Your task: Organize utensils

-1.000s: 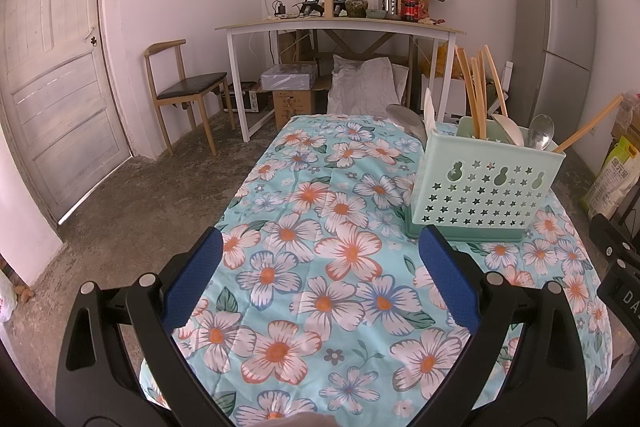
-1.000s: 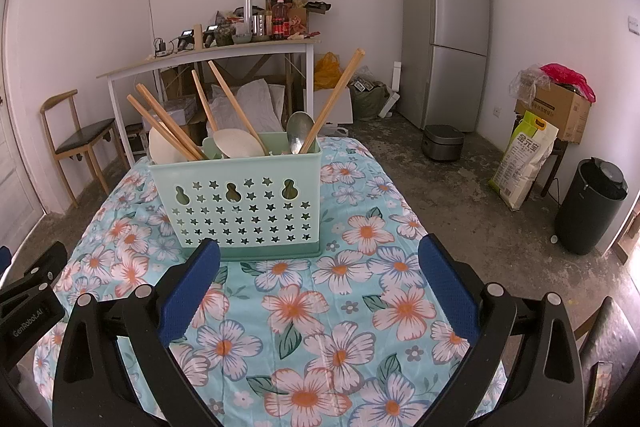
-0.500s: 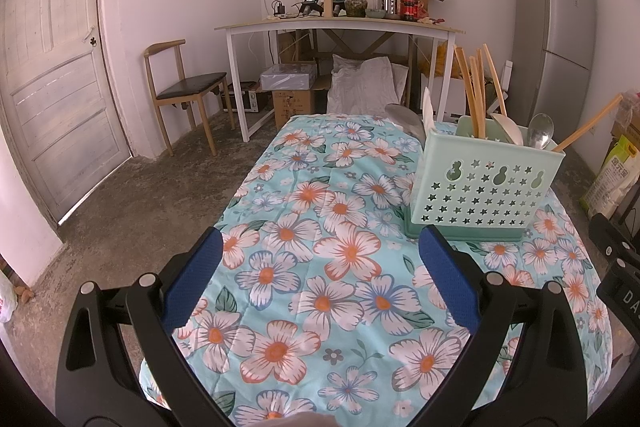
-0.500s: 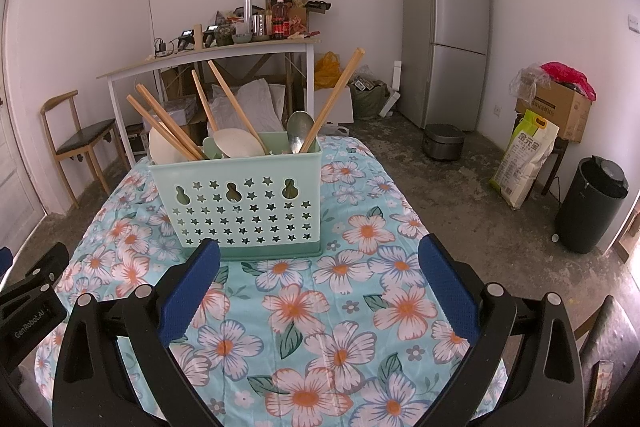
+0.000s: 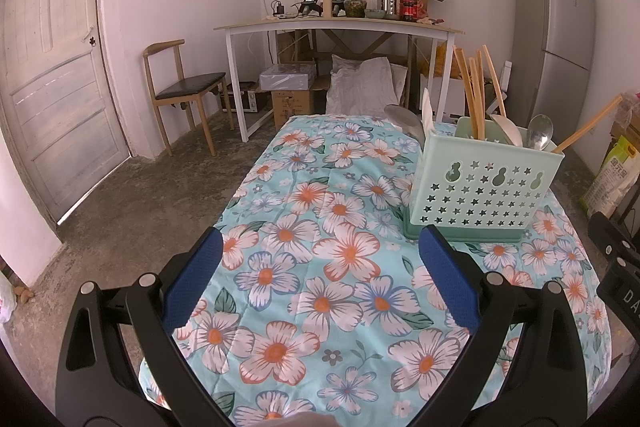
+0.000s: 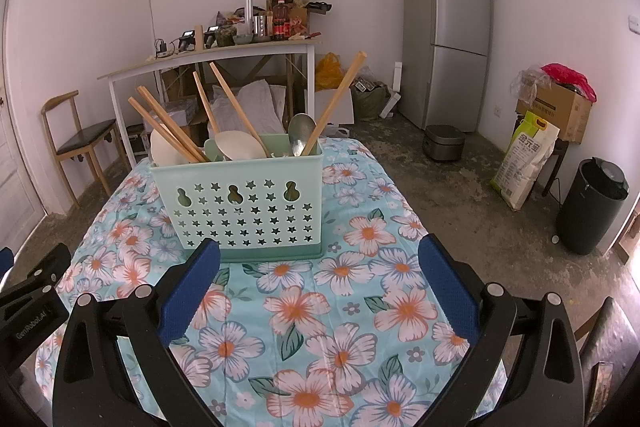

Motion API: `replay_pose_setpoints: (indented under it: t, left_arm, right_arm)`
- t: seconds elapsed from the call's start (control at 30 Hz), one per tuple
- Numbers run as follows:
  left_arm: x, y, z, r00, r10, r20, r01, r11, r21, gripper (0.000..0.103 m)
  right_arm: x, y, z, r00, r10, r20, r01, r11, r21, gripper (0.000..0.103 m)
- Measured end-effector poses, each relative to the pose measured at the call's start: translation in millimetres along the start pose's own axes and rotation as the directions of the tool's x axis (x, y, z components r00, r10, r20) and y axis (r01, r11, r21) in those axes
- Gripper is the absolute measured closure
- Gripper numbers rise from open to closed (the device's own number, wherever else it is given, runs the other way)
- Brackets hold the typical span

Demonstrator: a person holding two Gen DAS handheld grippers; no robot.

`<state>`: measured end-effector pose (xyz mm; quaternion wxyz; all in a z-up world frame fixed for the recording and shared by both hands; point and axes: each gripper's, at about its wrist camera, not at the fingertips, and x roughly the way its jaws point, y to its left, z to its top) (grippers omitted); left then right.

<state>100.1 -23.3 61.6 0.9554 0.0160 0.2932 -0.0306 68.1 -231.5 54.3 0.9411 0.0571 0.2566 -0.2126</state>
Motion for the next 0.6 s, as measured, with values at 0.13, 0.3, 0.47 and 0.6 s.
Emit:
replay_pose_setpoints:
  t: [0.13,0.3,0.47,0.6]
  left_arm:
    - [0.1,-0.5,0.2,1.000,0.000,0.000,0.000,1.000,0.001,0.008]
    - [0.1,-0.4,0.0,1.000,0.001,0.001,-0.001,1.000,0.001,0.008]
    - [0.1,-0.5,0.2,1.000,0.001,0.000,-0.001,1.000,0.001,0.008]
    - [0.3,-0.4,0.1,1.000,0.001,0.000,-0.001,1.000,0.001,0.008]
  right_arm:
    - [-0.2,1.1,0.2,1.000,0.000,0.001,0.000,1.000,0.000,0.006]
    - [-0.3,0.8,0.3,1.000,0.001,0.000,-0.001,1.000,0.000,0.006]
    - [-0.3,1.1,0.5,1.000,0.001,-0.001,-0.001,1.000,0.000,0.006]
    - [-0.1,0.5,0.3,1.000,0.002,-0.001,-0.002,1.000,0.001,0.006]
